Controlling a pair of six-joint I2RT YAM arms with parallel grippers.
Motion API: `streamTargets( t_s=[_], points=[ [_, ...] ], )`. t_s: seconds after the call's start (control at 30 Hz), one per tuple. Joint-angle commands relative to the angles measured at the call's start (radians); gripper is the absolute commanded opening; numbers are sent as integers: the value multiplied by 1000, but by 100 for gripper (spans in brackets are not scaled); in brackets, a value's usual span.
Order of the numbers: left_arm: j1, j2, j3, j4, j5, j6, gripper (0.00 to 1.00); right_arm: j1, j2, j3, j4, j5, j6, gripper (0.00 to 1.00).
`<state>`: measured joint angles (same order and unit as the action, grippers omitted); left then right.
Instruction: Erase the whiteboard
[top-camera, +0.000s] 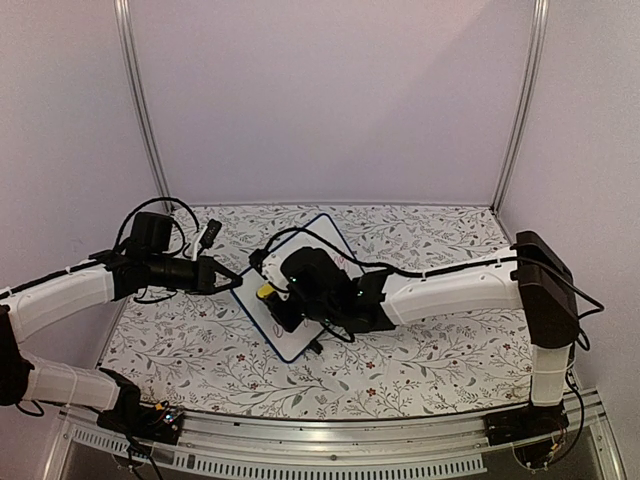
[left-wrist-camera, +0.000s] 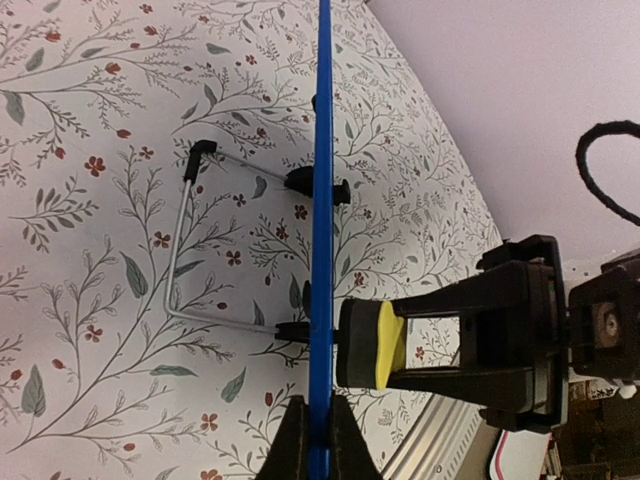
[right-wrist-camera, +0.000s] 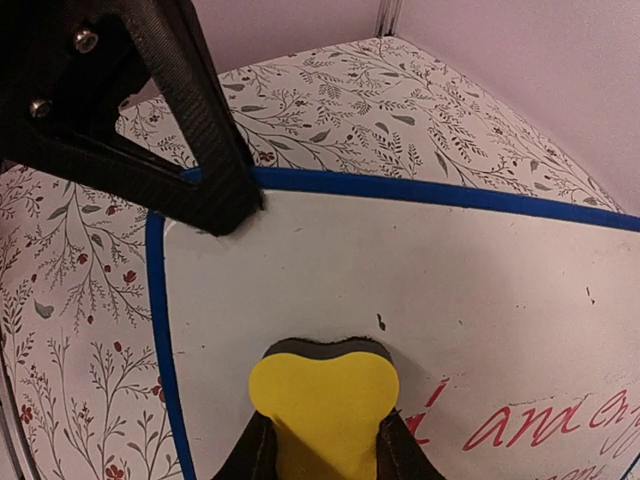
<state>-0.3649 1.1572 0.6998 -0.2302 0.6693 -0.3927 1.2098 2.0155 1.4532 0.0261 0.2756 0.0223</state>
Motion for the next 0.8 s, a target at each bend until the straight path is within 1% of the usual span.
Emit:
streamTargets(
  t_s=[0.0,0.17,0.47,0.67,0.77],
  points=[
    [1,-7,-6,15,16,1,0,-9,37,-5,-11,-24,-4,21],
    [4,-5,-6,15,18,2,0,-8,30,-74,-4,-46,28,21],
    [3,-5,-5,17,19,-1,0,-6,-29,-219,20,-63,92,21],
    [3,5,-4,18,28,-2,0,-7,-38,-180,3,-46,85,21],
    [4,-5,-6,19,24,-2,0,-19,-23,-108,-22,-24,63,21]
  ],
)
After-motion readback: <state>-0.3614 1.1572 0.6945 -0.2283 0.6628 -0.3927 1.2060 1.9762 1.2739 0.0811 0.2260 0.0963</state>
